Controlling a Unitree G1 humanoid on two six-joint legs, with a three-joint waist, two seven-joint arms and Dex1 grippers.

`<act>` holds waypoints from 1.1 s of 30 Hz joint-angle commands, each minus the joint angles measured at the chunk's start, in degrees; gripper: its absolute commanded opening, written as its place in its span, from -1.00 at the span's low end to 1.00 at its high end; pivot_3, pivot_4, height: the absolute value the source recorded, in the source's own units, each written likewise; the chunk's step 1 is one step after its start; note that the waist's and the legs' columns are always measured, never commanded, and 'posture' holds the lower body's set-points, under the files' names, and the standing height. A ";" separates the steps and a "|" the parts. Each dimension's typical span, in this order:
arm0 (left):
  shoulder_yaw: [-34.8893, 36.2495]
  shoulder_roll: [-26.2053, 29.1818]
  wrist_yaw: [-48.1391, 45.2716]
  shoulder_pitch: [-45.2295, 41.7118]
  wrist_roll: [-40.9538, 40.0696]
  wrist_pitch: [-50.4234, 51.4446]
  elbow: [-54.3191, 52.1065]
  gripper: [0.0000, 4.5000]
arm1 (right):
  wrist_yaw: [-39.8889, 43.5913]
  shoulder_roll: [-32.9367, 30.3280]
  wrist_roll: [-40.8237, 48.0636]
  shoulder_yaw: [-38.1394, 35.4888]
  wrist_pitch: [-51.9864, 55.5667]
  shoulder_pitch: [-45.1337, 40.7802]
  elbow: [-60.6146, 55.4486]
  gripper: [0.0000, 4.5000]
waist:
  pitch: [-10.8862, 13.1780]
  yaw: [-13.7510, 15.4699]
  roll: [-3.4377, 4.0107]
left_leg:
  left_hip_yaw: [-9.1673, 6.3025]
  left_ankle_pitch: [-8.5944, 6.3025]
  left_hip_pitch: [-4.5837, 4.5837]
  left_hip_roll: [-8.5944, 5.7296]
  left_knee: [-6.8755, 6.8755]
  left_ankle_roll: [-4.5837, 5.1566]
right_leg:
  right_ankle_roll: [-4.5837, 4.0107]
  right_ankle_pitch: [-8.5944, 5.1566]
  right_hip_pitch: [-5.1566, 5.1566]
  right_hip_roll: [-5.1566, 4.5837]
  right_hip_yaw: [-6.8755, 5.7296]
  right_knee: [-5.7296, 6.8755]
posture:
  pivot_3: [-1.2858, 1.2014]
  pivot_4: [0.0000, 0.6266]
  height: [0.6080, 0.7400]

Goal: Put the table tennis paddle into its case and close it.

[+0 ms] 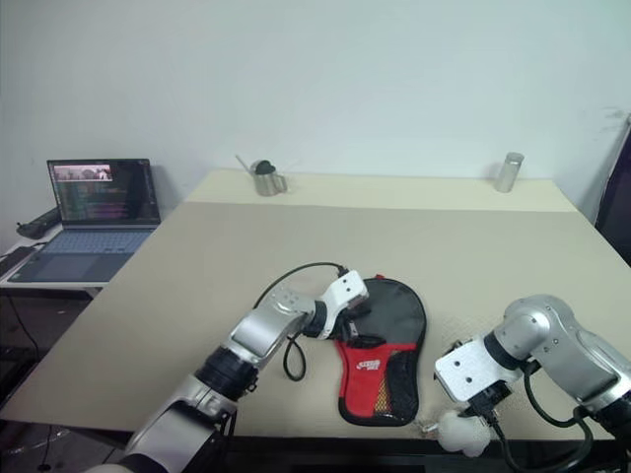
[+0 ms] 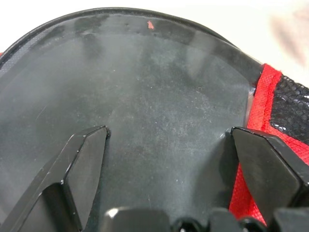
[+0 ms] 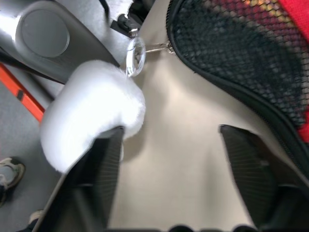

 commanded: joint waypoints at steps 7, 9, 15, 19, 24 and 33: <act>11.63 10.20 -6.90 4.21 -9.94 2.19 -10.32 1.00 | 4.09 0.21 12.62 -5.86 4.67 -11.72 7.10 0.98 | 0.56 -1.01 0.15 | 0.04 -0.02 -0.25 0.02 -0.07 -0.08 | -0.32 0.16 -0.41 0.02 0.06 0.05 | 0.03 -0.52 1.00; 15.33 14.59 -9.21 5.33 -12.20 0.91 -13.17 1.00 | 3.02 1.68 13.91 -7.47 5.88 -15.42 13.39 0.98 | 0.60 -1.09 0.12 | 0.02 0.00 -0.75 0.02 0.03 -0.11 | -0.37 0.20 -0.92 0.02 0.03 0.12 | 0.03 -0.52 1.00; 24.80 26.48 -14.97 9.77 -18.40 -0.52 -18.03 1.00 | 0.85 5.77 16.15 -11.93 10.27 -25.02 29.83 0.98 | 0.72 -0.87 0.22 | 0.07 0.00 -1.53 -0.01 -0.04 -0.17 | -0.49 0.23 -1.75 -0.03 0.05 0.05 | 0.03 -0.52 1.00; 32.57 36.21 -18.39 15.64 -21.02 -0.59 -21.35 1.00 | 1.44 3.86 14.75 -13.19 8.12 -26.23 35.25 0.98 | 0.77 -0.82 0.27 | 0.03 -0.02 -1.89 -0.01 -0.04 -0.20 | -0.51 0.22 -2.02 -0.03 0.00 -0.01 | 0.03 -0.52 1.00; 41.01 42.85 -19.30 23.41 -24.33 0.94 -25.04 1.00 | 2.88 -0.08 17.41 -15.55 11.26 -22.07 28.08 0.98 | 0.94 -0.71 0.55 | 0.04 -0.02 -2.15 -0.01 -0.02 -0.19 | -0.52 0.22 -2.29 -0.05 0.00 0.06 | 0.03 -0.52 1.00; 51.87 44.75 -16.27 36.44 -27.92 4.51 -32.06 1.00 | 2.07 -3.76 22.22 -18.33 17.93 -13.59 16.88 0.98 | 1.06 -1.00 0.76 | 0.16 -0.03 -2.03 0.03 0.03 -0.17 | -0.58 0.24 -2.25 -0.04 0.06 0.20 | 0.03 -0.52 1.00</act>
